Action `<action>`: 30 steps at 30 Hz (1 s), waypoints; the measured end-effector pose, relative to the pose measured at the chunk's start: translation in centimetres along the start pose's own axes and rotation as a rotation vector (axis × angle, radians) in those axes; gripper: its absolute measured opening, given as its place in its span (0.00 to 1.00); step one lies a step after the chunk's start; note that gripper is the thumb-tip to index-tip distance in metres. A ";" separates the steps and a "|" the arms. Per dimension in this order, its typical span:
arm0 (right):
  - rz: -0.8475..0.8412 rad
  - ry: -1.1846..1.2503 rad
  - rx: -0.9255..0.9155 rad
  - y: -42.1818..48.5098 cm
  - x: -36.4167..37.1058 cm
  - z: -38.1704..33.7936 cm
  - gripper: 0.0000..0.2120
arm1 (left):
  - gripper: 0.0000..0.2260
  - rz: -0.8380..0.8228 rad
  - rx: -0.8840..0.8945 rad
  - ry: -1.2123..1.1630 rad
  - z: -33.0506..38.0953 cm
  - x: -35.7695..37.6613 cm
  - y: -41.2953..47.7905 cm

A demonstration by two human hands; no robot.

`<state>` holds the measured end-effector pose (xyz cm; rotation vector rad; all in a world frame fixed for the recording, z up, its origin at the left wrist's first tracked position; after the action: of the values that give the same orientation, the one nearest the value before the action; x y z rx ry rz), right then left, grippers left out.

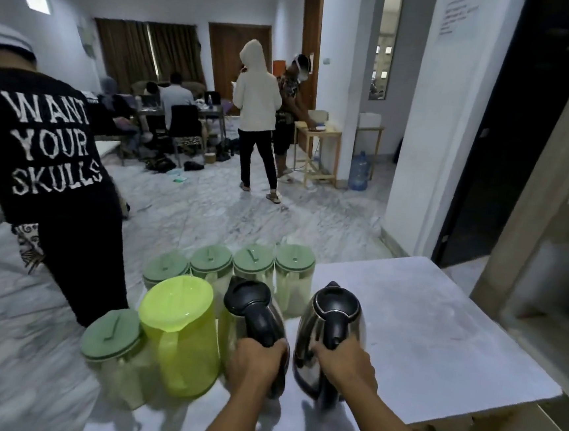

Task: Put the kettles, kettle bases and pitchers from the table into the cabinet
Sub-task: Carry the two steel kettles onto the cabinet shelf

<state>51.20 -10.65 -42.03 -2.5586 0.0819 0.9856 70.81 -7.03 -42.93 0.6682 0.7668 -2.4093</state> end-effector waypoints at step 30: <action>1.424 0.423 0.272 -41.5 -38.4 16.6 0.13 | 0.17 -0.698 0.944 -0.403 20.0 2.4 -45.4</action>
<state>19.89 30.56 -13.93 -2.1361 2.1465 0.6358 35.85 11.57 -12.91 0.1909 -0.4526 -3.3765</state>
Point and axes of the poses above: each hand's wrist, its own y-axis towards the middle knuckle, its own x-axis out of the palm, z = x × y, the point moved 8 cm from there along y, towards the middle knuckle, and after that the axes turned 1 degree about -x, right-handed, at the moved point
